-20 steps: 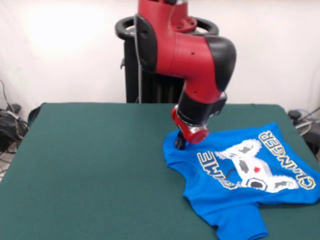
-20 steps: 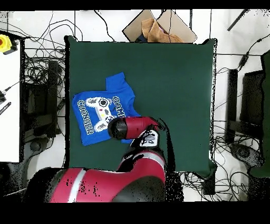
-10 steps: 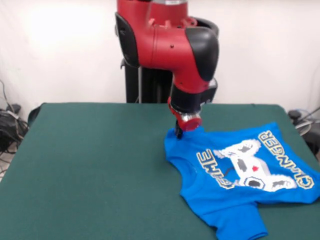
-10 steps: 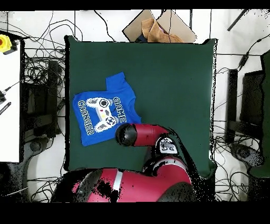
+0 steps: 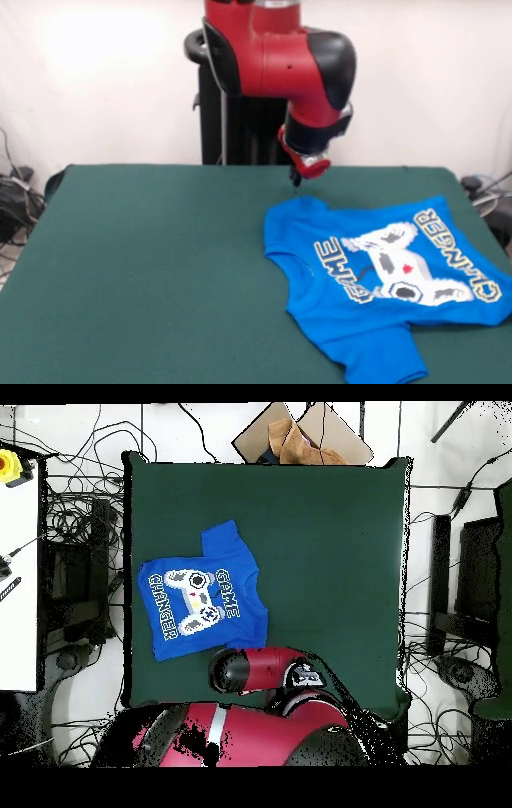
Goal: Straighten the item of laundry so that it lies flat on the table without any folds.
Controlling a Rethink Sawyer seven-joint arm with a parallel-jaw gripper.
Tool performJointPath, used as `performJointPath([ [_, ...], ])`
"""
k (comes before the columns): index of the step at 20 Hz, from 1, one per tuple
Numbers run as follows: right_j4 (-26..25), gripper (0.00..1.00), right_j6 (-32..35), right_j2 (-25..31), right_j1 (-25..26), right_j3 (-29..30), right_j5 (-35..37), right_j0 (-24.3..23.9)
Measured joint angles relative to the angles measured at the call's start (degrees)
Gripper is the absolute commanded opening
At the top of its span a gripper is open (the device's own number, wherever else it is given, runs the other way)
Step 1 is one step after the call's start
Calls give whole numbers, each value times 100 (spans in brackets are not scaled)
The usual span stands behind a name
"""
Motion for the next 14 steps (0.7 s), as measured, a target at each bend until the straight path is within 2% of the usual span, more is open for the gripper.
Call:
performJointPath([
  [5,-186,0,0,0,365,-31,-39,129],
  [14,-393,0,0,6,-25,-37,-39,84],
])
